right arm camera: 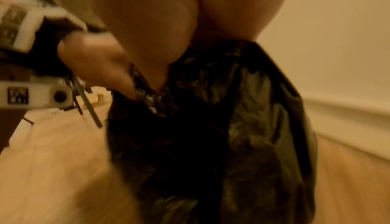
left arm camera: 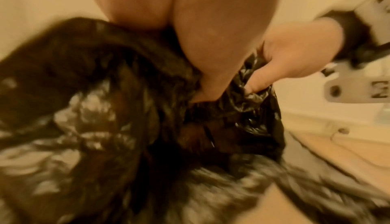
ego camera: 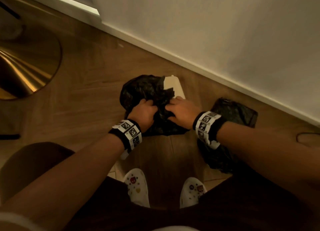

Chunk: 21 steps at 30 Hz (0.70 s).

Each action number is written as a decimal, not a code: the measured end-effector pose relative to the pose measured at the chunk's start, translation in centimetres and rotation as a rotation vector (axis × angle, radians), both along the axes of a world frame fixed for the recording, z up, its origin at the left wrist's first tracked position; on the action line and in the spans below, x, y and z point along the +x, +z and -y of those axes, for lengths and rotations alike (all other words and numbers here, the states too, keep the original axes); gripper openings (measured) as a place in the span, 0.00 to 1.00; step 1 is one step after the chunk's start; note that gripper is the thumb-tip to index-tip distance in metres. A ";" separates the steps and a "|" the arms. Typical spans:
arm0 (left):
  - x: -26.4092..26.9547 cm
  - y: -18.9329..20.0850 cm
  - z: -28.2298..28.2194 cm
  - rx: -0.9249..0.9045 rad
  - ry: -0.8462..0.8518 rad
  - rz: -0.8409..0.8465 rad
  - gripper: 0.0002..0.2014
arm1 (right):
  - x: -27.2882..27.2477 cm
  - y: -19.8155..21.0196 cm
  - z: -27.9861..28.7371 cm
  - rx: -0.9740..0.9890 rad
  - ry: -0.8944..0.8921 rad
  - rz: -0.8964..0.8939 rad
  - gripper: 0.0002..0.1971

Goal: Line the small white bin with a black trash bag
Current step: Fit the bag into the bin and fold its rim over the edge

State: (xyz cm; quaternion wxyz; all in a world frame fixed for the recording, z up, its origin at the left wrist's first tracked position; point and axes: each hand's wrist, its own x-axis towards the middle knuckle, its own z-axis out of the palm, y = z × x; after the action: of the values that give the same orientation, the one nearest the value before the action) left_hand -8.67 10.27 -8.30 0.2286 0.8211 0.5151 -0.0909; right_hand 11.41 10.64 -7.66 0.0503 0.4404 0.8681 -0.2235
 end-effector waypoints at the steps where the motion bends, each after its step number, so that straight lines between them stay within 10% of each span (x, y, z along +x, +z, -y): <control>1: 0.0 -0.8 0.5 -0.026 -0.011 -0.053 0.18 | -0.2 -1.0 0.6 -0.005 0.001 0.011 0.16; 7: -0.8 -4.6 2.4 -0.100 0.091 0.094 0.26 | -0.7 -5.3 2.5 -0.096 -0.017 -0.003 0.12; 15: -1.7 -4.0 -0.1 -0.223 0.438 0.467 0.24 | -0.9 -6.8 -1.5 -0.335 -0.599 -0.382 0.12; 21: 0.2 -6.0 -1.3 -0.330 0.365 0.390 0.14 | -3.2 -6.5 -2.8 -0.285 -0.415 0.001 0.13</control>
State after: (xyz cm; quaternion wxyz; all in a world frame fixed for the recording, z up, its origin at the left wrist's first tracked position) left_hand -8.45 11.54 -14.30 0.4660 0.6689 0.5785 0.0284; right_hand 8.25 13.46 -14.11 0.0655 0.5976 0.7188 -0.3492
